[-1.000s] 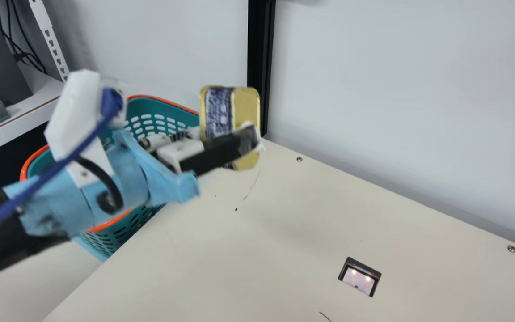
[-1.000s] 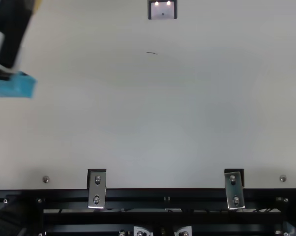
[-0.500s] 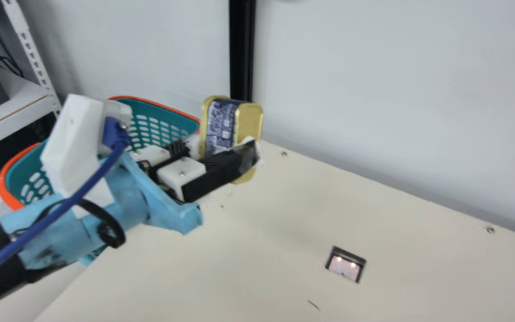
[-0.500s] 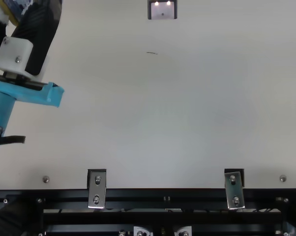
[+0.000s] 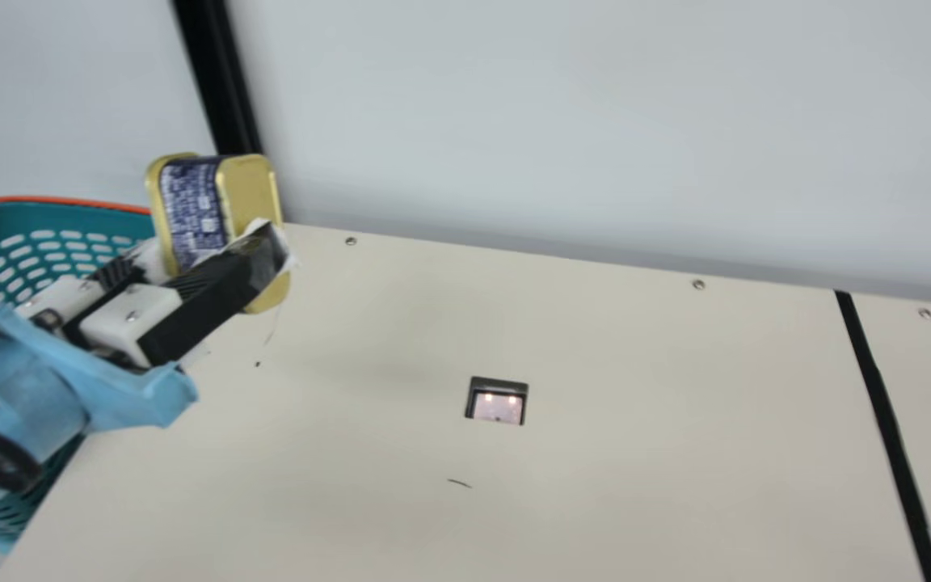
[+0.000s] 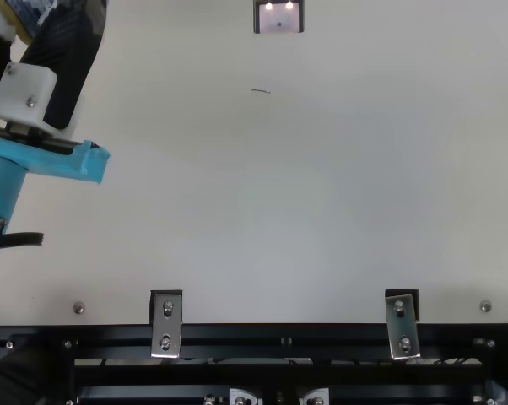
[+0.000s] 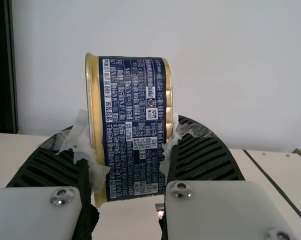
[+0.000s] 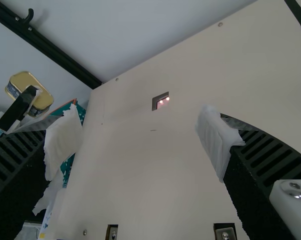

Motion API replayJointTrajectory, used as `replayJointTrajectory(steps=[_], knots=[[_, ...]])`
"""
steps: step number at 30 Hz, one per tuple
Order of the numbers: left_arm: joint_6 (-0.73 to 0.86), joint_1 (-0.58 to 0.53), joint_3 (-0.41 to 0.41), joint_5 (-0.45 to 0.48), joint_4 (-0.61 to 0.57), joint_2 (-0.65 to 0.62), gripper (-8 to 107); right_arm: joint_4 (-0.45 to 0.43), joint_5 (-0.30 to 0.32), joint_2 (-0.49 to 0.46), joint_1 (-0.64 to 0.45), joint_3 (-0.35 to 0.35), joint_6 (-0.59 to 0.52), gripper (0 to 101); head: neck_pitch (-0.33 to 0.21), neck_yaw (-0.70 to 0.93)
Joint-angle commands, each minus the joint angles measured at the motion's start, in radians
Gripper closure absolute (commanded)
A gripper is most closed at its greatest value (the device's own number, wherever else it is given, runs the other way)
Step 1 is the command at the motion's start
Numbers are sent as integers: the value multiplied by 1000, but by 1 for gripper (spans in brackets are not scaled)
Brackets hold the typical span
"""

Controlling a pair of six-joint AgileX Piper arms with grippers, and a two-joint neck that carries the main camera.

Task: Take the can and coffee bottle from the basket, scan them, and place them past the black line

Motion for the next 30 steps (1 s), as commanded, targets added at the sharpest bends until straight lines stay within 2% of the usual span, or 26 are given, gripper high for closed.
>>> replayJointTrajectory(steps=[1,14,23,30], knots=[[0,0,0,0,0,0,89,0,0,0,0,0,0,0,-2,-11],[0,0,0,0,0,0,89,0,0,0,0,0,0,0,-2,-11],[-140,-53,-5,-40,184,49,89,0,0,0,0,0,0,0,-2,-11],[-340,-79,17,-66,383,110,89,0,0,0,0,0,0,0,-2,-11]])
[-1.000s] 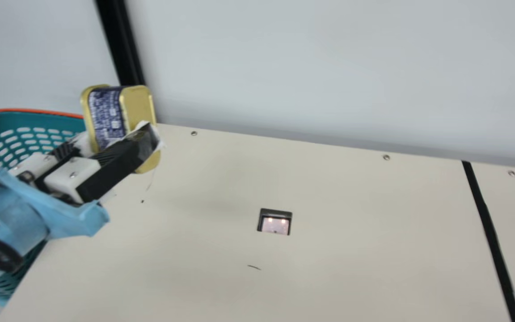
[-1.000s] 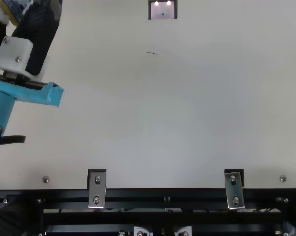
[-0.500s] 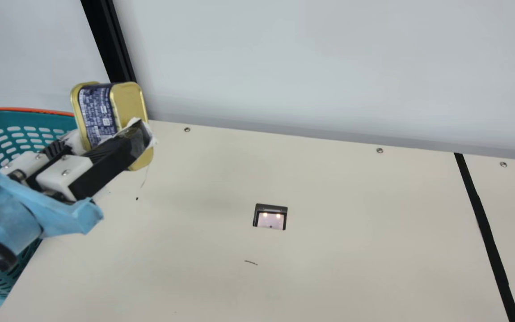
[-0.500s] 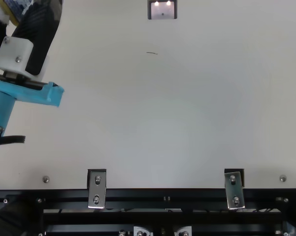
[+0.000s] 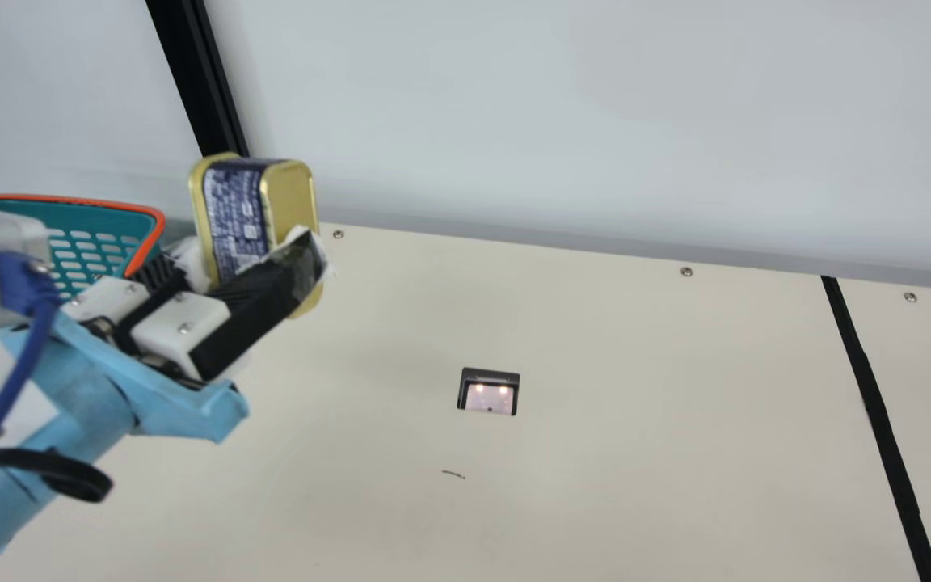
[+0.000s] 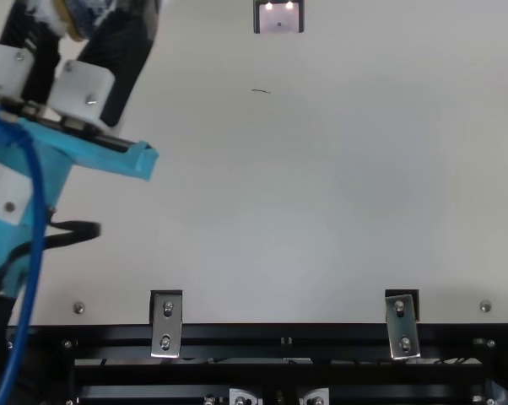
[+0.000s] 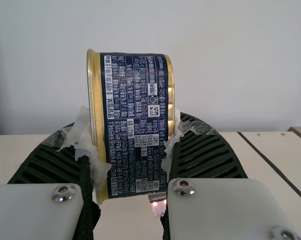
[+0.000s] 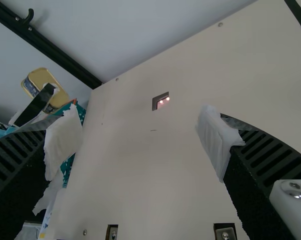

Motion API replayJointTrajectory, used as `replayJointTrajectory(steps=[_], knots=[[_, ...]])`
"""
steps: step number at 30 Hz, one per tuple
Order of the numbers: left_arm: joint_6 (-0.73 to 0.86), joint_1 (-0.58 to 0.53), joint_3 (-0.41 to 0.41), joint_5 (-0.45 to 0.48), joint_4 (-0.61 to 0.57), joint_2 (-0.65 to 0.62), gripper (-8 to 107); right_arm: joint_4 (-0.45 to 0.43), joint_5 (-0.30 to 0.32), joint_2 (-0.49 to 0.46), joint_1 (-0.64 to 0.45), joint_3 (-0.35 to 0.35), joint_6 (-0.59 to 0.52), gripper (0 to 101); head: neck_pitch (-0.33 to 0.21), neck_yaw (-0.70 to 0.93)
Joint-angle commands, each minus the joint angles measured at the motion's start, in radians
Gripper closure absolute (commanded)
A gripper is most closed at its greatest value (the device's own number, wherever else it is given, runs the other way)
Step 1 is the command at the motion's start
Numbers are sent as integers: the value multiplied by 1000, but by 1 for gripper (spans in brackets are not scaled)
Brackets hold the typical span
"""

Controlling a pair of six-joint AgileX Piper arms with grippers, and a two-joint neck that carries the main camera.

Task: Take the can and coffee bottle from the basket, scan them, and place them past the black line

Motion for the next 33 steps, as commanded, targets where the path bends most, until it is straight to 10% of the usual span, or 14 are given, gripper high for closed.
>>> replayJointTrajectory(steps=[1,12,24,33], knots=[[-109,-4,5,-5,111,18,89,0,0,0,0,0,0,0,-2,-11],[-521,-2,49,-79,576,157,89,0,0,0,0,0,0,0,-2,-11],[-923,264,12,-422,1254,541,89,0,0,0,0,0,0,0,-2,-11],[-966,396,-89,-573,1468,725,89,0,0,0,0,0,0,0,-2,-11]])
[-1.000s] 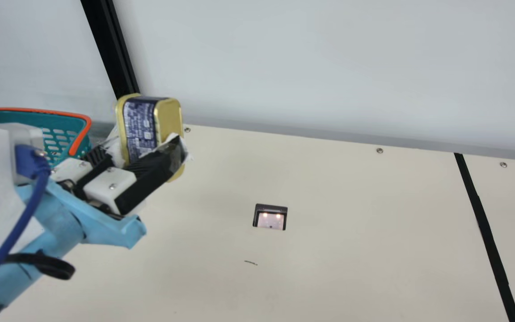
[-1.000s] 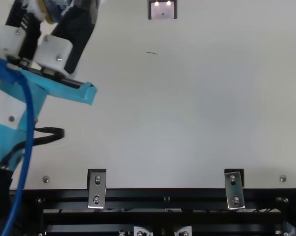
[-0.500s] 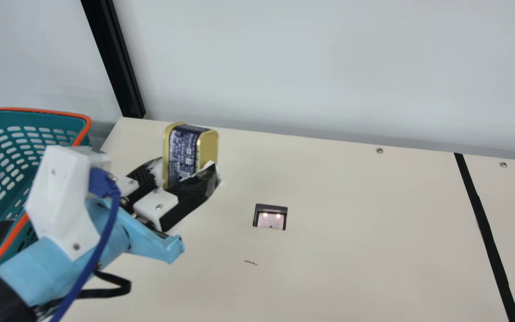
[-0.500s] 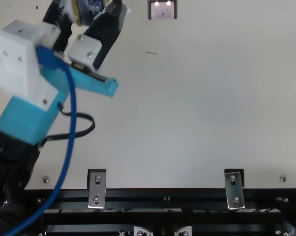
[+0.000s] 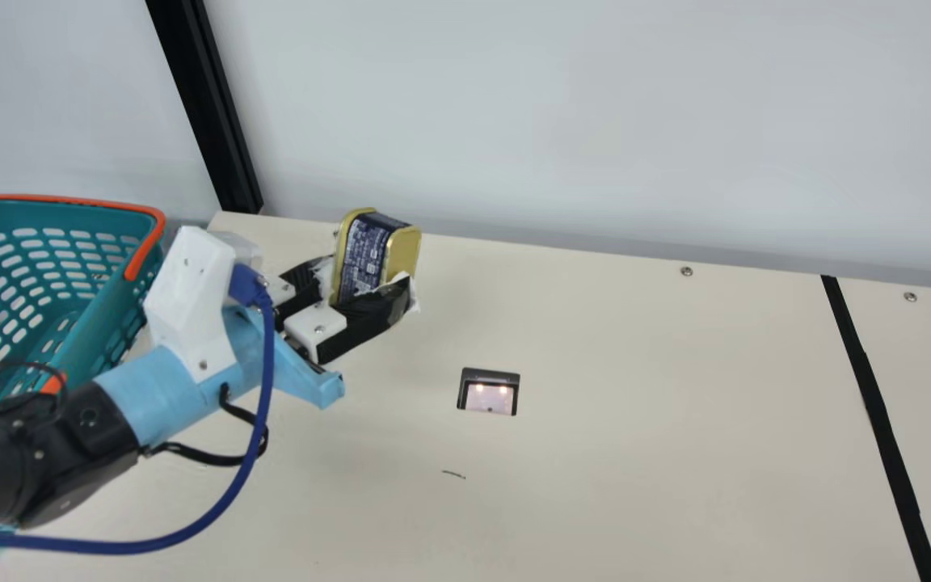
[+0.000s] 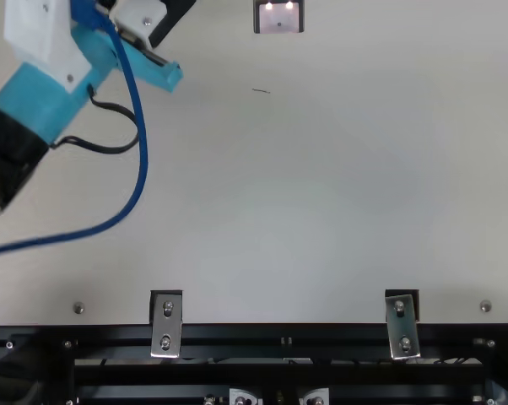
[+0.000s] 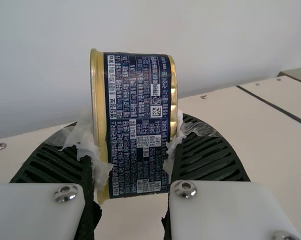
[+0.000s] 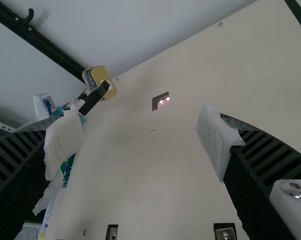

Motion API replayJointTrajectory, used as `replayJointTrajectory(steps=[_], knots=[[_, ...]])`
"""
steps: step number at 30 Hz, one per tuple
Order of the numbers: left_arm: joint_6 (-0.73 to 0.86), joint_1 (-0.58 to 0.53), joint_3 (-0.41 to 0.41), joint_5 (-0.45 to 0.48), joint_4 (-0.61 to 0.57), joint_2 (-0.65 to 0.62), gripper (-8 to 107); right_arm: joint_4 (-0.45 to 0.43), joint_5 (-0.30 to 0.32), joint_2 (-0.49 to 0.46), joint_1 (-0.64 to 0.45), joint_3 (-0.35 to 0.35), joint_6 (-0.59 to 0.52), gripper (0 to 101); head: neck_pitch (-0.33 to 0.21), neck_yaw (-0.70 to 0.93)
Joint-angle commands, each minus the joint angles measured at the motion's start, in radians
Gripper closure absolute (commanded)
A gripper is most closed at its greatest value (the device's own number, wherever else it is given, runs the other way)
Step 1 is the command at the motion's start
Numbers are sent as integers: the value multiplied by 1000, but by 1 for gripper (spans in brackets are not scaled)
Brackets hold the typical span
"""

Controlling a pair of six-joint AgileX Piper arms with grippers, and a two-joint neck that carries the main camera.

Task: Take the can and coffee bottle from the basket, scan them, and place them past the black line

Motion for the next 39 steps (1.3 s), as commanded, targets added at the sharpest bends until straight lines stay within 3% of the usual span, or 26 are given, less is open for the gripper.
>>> replayJointTrajectory(steps=[1,17,39], knots=[[-1,9,-13,-26,70,42,89,0,0,0,0,0,0,0,-2,-11],[14,-59,-79,-100,45,182,89,0,0,0,0,0,0,0,-2,-11],[-15,-182,-214,-85,-75,300,89,0,0,0,0,0,0,0,-2,-11]])
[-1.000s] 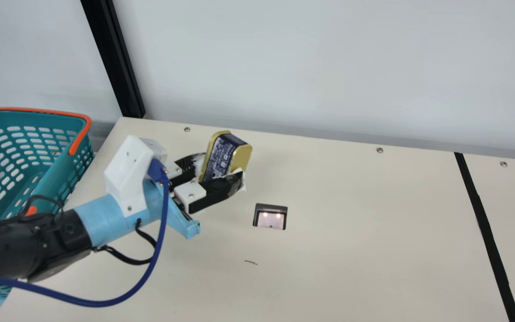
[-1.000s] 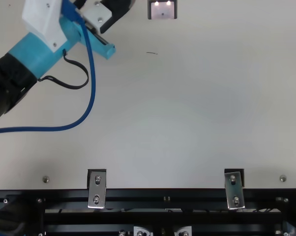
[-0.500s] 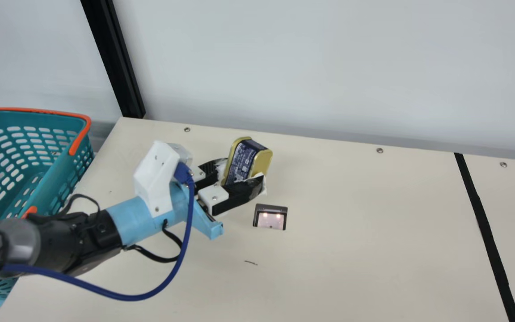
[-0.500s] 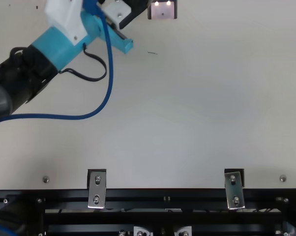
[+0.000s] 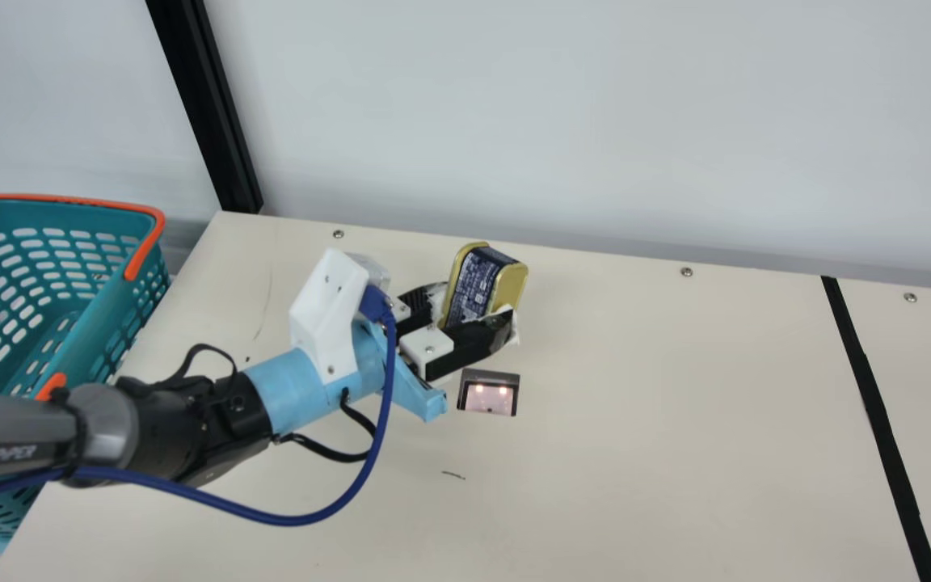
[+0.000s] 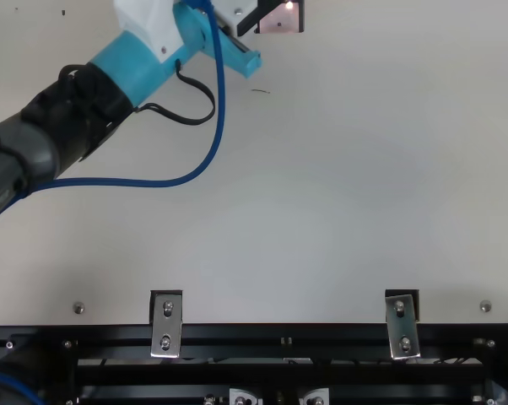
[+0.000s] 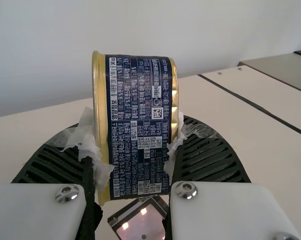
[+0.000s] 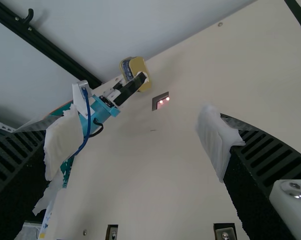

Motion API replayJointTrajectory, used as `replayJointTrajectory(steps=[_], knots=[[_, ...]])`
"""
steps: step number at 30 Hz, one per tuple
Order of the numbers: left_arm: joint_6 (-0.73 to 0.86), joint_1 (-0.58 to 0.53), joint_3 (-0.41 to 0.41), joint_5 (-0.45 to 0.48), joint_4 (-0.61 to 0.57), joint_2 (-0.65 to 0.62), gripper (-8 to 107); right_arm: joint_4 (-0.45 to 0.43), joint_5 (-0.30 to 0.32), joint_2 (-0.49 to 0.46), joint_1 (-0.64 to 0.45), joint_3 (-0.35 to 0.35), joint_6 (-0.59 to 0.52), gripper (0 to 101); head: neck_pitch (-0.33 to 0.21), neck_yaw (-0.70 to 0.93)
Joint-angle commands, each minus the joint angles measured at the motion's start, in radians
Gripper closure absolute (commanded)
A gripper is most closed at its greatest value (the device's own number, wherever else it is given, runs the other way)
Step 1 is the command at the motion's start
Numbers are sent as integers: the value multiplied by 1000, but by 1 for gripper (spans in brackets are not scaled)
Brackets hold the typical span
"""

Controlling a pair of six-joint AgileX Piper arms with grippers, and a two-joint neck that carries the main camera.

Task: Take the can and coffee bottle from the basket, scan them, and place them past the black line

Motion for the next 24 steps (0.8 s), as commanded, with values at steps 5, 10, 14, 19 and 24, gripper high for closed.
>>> replayJointTrajectory(steps=[5,10,14,19,24], knots=[[-7,-26,-27,4,-21,24,89,0,0,0,0,0,0,0,-2,-16],[-18,-44,-47,2,-36,52,89,0,0,0,0,0,0,0,-2,-16],[-21,-59,-61,3,-51,68,89,0,0,0,0,0,0,0,-2,-16],[-11,-75,-78,22,-75,62,89,0,0,0,0,0,0,0,-2,-16],[16,-89,-101,123,-76,-26,89,0,0,0,0,0,0,0,-2,-16]])
